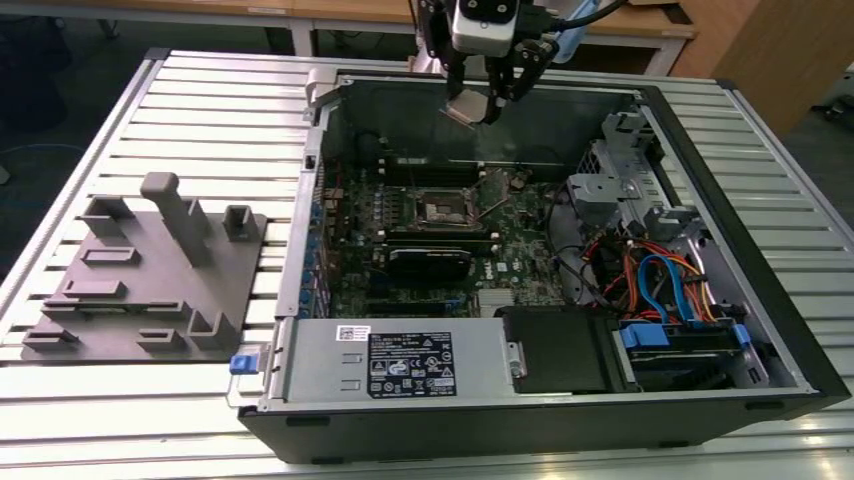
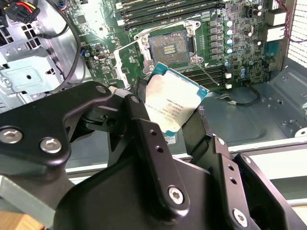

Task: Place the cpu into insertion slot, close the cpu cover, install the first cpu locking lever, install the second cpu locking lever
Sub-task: 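Place the cpu into insertion slot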

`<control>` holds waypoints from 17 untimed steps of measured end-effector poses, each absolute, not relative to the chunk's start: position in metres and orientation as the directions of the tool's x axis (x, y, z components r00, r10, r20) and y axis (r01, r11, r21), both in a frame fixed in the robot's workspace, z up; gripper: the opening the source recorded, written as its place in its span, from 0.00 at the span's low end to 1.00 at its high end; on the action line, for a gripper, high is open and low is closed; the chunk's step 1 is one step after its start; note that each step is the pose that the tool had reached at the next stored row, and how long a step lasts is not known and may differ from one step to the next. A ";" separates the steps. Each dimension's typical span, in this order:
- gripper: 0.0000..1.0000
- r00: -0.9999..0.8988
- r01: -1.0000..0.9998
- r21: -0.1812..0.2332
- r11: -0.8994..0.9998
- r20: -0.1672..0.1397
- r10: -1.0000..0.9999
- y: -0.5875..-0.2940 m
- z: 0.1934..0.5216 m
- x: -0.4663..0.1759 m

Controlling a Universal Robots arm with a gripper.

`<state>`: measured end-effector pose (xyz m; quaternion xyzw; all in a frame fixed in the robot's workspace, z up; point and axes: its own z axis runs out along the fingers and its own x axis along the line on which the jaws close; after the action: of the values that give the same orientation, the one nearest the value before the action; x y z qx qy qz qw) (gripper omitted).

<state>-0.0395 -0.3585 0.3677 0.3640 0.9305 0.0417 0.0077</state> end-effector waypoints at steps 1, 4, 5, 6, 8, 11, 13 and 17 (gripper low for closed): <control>0.54 -0.734 0.678 0.083 0.730 0.016 0.679 -0.359 0.368 -0.040; 0.54 -0.719 0.694 0.083 0.715 0.016 0.695 -0.359 0.368 -0.040; 0.54 -0.706 0.707 0.083 0.703 0.016 0.708 -0.359 0.368 -0.040; 0.54 -0.693 0.719 0.083 0.690 0.016 0.720 -0.359 0.367 -0.040; 0.54 -0.667 0.743 0.083 0.664 0.016 0.745 -0.359 0.367 -0.040; 0.54 -0.643 0.764 0.083 0.640 0.016 0.766 -0.359 0.367 -0.040; 0.54 -0.642 0.765 0.083 0.639 0.016 0.766 -0.359 0.367 -0.040; 0.54 -0.642 0.765 0.083 0.639 0.016 0.766 -0.359 0.367 -0.040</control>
<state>-0.0396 -0.3585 0.3672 0.4228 0.9052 0.0410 0.0104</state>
